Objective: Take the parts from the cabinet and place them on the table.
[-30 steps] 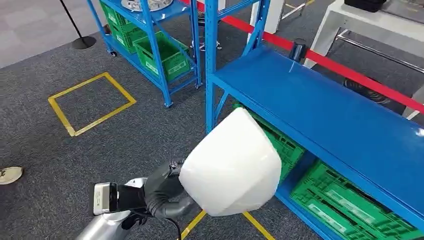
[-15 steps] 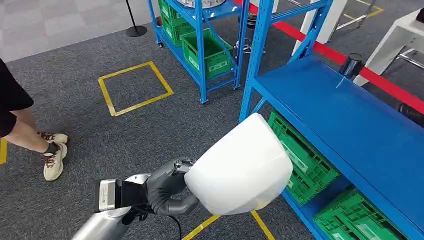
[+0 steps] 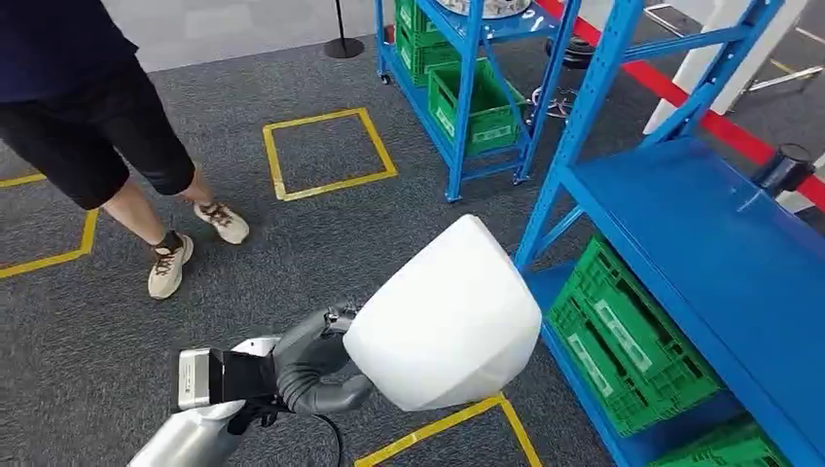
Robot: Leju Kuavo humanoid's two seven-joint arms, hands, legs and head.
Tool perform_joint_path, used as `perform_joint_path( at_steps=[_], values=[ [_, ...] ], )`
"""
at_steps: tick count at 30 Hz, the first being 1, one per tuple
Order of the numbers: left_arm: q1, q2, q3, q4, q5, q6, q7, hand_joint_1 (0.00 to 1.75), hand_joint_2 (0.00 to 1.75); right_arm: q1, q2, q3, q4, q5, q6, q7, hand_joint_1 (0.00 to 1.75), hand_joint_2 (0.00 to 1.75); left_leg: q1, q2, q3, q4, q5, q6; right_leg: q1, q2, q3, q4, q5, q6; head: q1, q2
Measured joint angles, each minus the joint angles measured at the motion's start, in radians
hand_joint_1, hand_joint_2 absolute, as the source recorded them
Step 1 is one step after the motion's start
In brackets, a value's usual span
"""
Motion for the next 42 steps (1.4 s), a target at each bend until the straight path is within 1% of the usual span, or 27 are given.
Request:
perform_joint_path(
  at_steps=[1, 3, 6, 7, 9, 10, 11, 15, 16, 17, 18, 20, 22, 24, 25, 26, 27, 31, 32, 33, 34, 36, 37, 38, 40, 41, 42],
  values=[
    [-0.001, 0.000, 0.000, 0.000, -0.001, 0.002, -0.001, 1.75, 1.75, -0.002, 0.000, 0.000, 0.000, 0.000, -0.005, 0.011, 0.00, 0.00, 0.009, -0.012, 0.003, -0.006, 0.006, 0.009, -0.004, 0.011, 0.001, 0.004, -0.007, 0.009, 0.000, 0.000],
    [-0.012, -0.004, 0.000, 0.000, -0.002, 0.010, 0.003, 1.75, 1.75, -0.004, 0.002, 0.000, 0.000, -0.003, -0.026, 0.052, 0.00, 0.00, 0.010, -0.033, -0.001, -0.006, 0.011, 0.018, -0.009, 0.117, -0.036, 0.094, -0.069, 0.015, 0.007, 0.000],
    [-0.012, -0.007, -0.001, 0.000, -0.007, 0.018, 0.011, 1.75, 1.75, 0.002, 0.002, -0.005, 0.000, -0.021, -0.071, 0.129, 0.00, 0.00, 0.005, -0.077, -0.007, -0.006, 0.014, 0.024, -0.007, 0.145, -0.146, 0.311, -0.154, 0.015, 0.012, 0.000],
    [-0.007, -0.007, 0.000, 0.000, -0.013, 0.021, 0.011, 1.75, 1.75, 0.003, 0.002, -0.011, 0.000, -0.026, -0.085, 0.149, 0.00, 0.00, 0.005, -0.092, -0.007, -0.005, 0.015, 0.022, -0.007, 0.145, -0.152, 0.315, -0.140, 0.012, 0.012, 0.000],
    [0.003, -0.008, 0.000, -0.003, -0.025, 0.022, 0.011, 1.75, 1.75, 0.001, 0.003, -0.019, 0.000, -0.037, -0.110, 0.184, 0.00, 0.00, 0.005, -0.124, -0.007, -0.004, 0.018, 0.018, -0.008, 0.154, -0.097, 0.190, -0.055, 0.006, 0.013, 0.000],
    [0.004, -0.010, 0.000, -0.004, -0.027, 0.022, 0.011, 1.75, 1.75, 0.001, 0.003, -0.023, 0.000, -0.044, -0.122, 0.202, 0.00, 0.00, 0.006, -0.137, -0.007, -0.003, 0.020, 0.016, -0.010, 0.177, -0.050, 0.090, -0.008, 0.003, 0.013, 0.000],
    [0.004, -0.011, 0.000, -0.004, -0.028, 0.019, 0.011, 1.75, 1.75, 0.001, 0.003, -0.031, 0.000, -0.054, -0.134, 0.220, 0.00, 0.00, 0.009, -0.148, -0.008, -0.003, 0.022, 0.012, -0.014, 0.233, -0.016, 0.015, 0.004, 0.000, 0.015, 0.000],
    [-0.003, -0.014, 0.000, 0.003, -0.015, 0.003, 0.006, 1.75, 1.75, -0.001, 0.003, -0.063, 0.000, -0.083, -0.177, 0.260, 0.00, 0.00, 0.011, -0.193, -0.018, -0.014, 0.037, -0.019, 0.000, 0.197, -0.013, 0.005, 0.006, -0.012, 0.015, 0.000],
    [-0.008, -0.013, 0.000, 0.008, -0.007, 0.001, 0.003, 1.75, 1.75, -0.001, 0.003, -0.070, 0.000, -0.088, -0.186, 0.261, 0.00, 0.00, 0.008, -0.182, -0.025, -0.008, 0.036, -0.022, -0.011, 0.181, -0.012, -0.007, 0.016, -0.024, 0.014, 0.000],
    [-0.016, -0.013, 0.000, 0.014, -0.001, 0.001, 0.000, 1.75, 1.75, -0.002, 0.002, -0.075, 0.000, -0.091, -0.191, 0.260, 0.00, 0.00, 0.003, -0.117, -0.034, 0.011, 0.021, -0.020, -0.007, 0.169, -0.011, -0.010, 0.018, -0.030, 0.011, 0.000],
    [-0.025, -0.013, -0.001, 0.020, 0.002, 0.001, -0.001, 1.75, 1.75, 0.001, 0.001, -0.079, 0.000, -0.091, -0.192, 0.259, 0.00, 0.00, 0.003, -0.077, -0.057, 0.060, -0.015, -0.022, -0.006, 0.157, -0.013, -0.010, 0.019, -0.037, 0.005, 0.000],
    [-0.029, -0.012, -0.002, 0.032, 0.006, 0.010, -0.006, 1.75, 1.75, 0.009, -0.004, -0.089, 0.000, -0.089, -0.191, 0.258, 0.00, 0.00, 0.006, -0.054, -0.128, 0.222, -0.096, -0.029, -0.002, 0.124, -0.014, -0.010, 0.018, -0.038, 0.003, 0.000],
    [-0.022, -0.007, -0.004, 0.043, 0.006, 0.020, -0.010, 1.75, 1.75, 0.013, -0.011, -0.093, 0.000, -0.087, -0.188, 0.253, 0.00, 0.00, 0.009, -0.051, -0.157, 0.298, -0.114, -0.034, -0.002, 0.093, -0.016, -0.009, 0.018, -0.038, 0.002, 0.000],
    [-0.012, -0.004, -0.005, 0.047, 0.005, 0.023, -0.013, 1.75, 1.75, 0.013, -0.019, -0.094, 0.000, -0.087, -0.188, 0.247, 0.00, 0.00, 0.011, -0.038, -0.093, 0.193, -0.055, -0.035, -0.002, 0.066, -0.016, -0.007, 0.016, -0.035, 0.000, 0.000],
    [-0.011, -0.004, -0.008, 0.046, 0.002, 0.023, -0.015, 1.75, 1.75, 0.013, -0.022, -0.097, 0.000, -0.089, -0.188, 0.242, 0.00, 0.00, 0.011, -0.017, -0.040, 0.101, -0.020, -0.034, -0.002, 0.054, -0.014, -0.006, 0.014, -0.031, -0.001, 0.000],
    [-0.011, -0.004, -0.010, 0.046, 0.002, 0.023, -0.017, 1.75, 1.75, 0.013, -0.027, -0.100, -0.001, -0.090, -0.192, 0.238, 0.00, 0.00, 0.010, 0.035, 0.008, 0.017, -0.004, -0.031, 0.001, 0.042, -0.012, 0.000, 0.010, -0.025, -0.002, 0.000],
    [-0.011, -0.006, -0.012, 0.046, 0.002, 0.023, -0.019, 1.75, 1.75, 0.014, -0.034, -0.103, -0.002, -0.091, -0.192, 0.234, 0.00, 0.00, 0.003, 0.043, 0.012, 0.007, -0.013, -0.018, 0.008, 0.032, -0.013, 0.005, 0.003, -0.016, -0.003, 0.000],
    [-0.007, -0.008, -0.015, 0.045, 0.001, 0.023, -0.020, 1.75, 1.75, 0.008, -0.048, -0.110, -0.003, -0.091, -0.196, 0.225, 0.00, 0.00, 0.001, -0.013, 0.003, 0.002, -0.003, 0.012, 0.003, -0.010, -0.002, 0.000, 0.001, 0.005, 0.001, 0.000],
    [-0.006, -0.011, -0.015, 0.044, 0.003, 0.023, -0.021, 1.75, 1.75, 0.006, -0.052, -0.111, -0.005, -0.091, -0.198, 0.219, 0.00, 0.00, 0.007, -0.024, 0.005, 0.000, 0.001, 0.018, -0.003, 0.028, -0.001, 0.012, -0.011, 0.015, 0.002, 0.000],
    [-0.010, -0.013, -0.015, 0.044, 0.006, 0.023, -0.023, 1.75, 1.75, 0.007, -0.053, -0.111, -0.005, -0.089, -0.196, 0.209, 0.00, 0.00, 0.009, -0.034, 0.002, 0.000, 0.004, 0.022, -0.007, 0.092, -0.021, 0.056, -0.045, 0.017, 0.005, 0.000],
    [-0.010, -0.019, -0.015, 0.044, 0.008, 0.023, -0.023, 1.75, 1.75, 0.009, -0.055, -0.112, -0.005, -0.087, -0.195, 0.201, 0.00, 0.00, 0.008, -0.044, 0.000, 0.000, 0.006, 0.026, -0.007, 0.126, -0.058, 0.135, -0.089, 0.020, 0.010, 0.000],
    [-0.005, -0.027, -0.016, 0.044, 0.010, 0.026, -0.026, 1.75, 1.75, 0.017, -0.063, -0.112, -0.005, -0.082, -0.192, 0.183, 0.00, 0.00, 0.006, -0.074, -0.005, 0.000, 0.008, 0.030, -0.006, 0.144, -0.138, 0.292, -0.150, 0.021, 0.012, 0.000],
    [-0.001, -0.027, -0.016, 0.044, 0.009, 0.027, -0.026, 1.75, 1.75, 0.020, -0.067, -0.112, -0.005, -0.079, -0.189, 0.171, 0.00, 0.00, 0.005, -0.089, -0.006, 0.000, 0.009, 0.030, -0.006, 0.146, -0.159, 0.327, -0.149, 0.019, 0.012, 0.000],
    [0.003, -0.027, -0.016, 0.044, 0.008, 0.028, -0.027, 1.75, 1.75, 0.021, -0.068, -0.112, -0.005, -0.079, -0.187, 0.159, 0.00, 0.00, 0.005, -0.104, -0.005, 0.001, 0.011, 0.028, -0.006, 0.147, -0.153, 0.306, -0.122, 0.016, 0.013, 0.000],
    [0.005, -0.029, -0.016, 0.043, -0.001, 0.028, -0.030, 1.75, 1.75, 0.019, -0.069, -0.112, -0.005, -0.080, -0.184, 0.144, 0.00, 0.00, 0.005, -0.135, -0.004, 0.002, 0.014, 0.023, -0.007, 0.165, -0.079, 0.143, -0.027, 0.008, 0.014, 0.000],
    [0.005, -0.032, -0.016, 0.042, -0.002, 0.028, -0.031, 1.75, 1.75, 0.018, -0.070, -0.112, -0.005, -0.080, -0.184, 0.141, 0.00, 0.00, 0.007, -0.148, -0.004, 0.002, 0.015, 0.021, -0.009, 0.197, -0.035, 0.051, 0.010, 0.004, 0.014, 0.000],
    [0.006, -0.034, -0.016, 0.040, -0.002, 0.028, -0.032, 1.75, 1.75, 0.018, -0.071, -0.113, -0.005, -0.080, -0.184, 0.140, 0.00, 0.00, 0.004, -0.158, -0.008, 0.004, 0.017, 0.016, -0.009, 0.247, -0.016, 0.004, 0.000, 0.006, 0.014, 0.000]
  ],
)
